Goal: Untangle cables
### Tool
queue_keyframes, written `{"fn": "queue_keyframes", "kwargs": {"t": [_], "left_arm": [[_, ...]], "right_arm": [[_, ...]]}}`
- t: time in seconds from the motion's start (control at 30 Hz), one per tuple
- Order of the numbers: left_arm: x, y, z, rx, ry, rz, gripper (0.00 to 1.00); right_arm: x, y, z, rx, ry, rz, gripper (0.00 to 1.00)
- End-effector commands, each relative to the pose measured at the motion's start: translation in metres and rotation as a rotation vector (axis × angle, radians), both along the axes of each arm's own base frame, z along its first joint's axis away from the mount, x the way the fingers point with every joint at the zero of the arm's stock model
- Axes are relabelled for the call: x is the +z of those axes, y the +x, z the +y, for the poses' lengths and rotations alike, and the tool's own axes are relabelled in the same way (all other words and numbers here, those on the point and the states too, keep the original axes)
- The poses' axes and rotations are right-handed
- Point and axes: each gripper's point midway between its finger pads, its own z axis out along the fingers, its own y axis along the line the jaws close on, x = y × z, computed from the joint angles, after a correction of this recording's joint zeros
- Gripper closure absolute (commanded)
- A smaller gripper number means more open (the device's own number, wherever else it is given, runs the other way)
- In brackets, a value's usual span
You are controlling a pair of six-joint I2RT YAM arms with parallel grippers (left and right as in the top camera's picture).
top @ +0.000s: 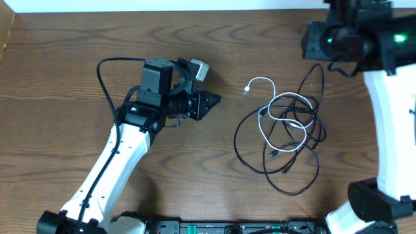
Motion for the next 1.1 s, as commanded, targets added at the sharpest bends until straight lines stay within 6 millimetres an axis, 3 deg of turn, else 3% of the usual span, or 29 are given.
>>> {"fn": "queue_keyframes", "kwargs": {"t": [0.0, 0.17, 0.23, 0.33, 0.43, 0.73, 1.07], "left_arm": [[0.005, 0.007, 0.003, 0.019, 0.023, -0.037, 0.78], [0.005, 0.007, 0.003, 0.019, 0.023, -0.037, 0.78], [0.005, 0.007, 0.003, 0.019, 0.023, -0.039, 0.78], [0.005, 0.007, 0.003, 0.018, 0.023, -0.039, 0.78], [0.005, 0.007, 0.003, 0.018, 0.023, -0.04, 0.78], [0.002, 0.003, 0.003, 0.012, 0.024, -0.016, 0.78], [-0.001, -0.001, 0.004, 0.01, 0.031, 0.009, 0.78]], "right_arm": [[-0.033, -0.005, 0.016, 0.165, -0.095, 0.065, 0.56], [-0.08, -0.002, 0.038, 0.264, -0.148, 0.05, 0.58], [-0.086, -0.003, 0.036, 0.206, -0.137, -0.016, 0.57], [-0.098, -0.02, 0.03, 0.214, -0.125, -0.116, 0.49], [-0.125, -0.036, 0.023, 0.226, -0.122, -0.122, 0.43], [-0.214, -0.063, 0.026, 0.264, -0.086, 0.04, 0.44], [-0.25, -0.052, 0.006, 0.263, -0.033, 0.121, 0.47]]}}
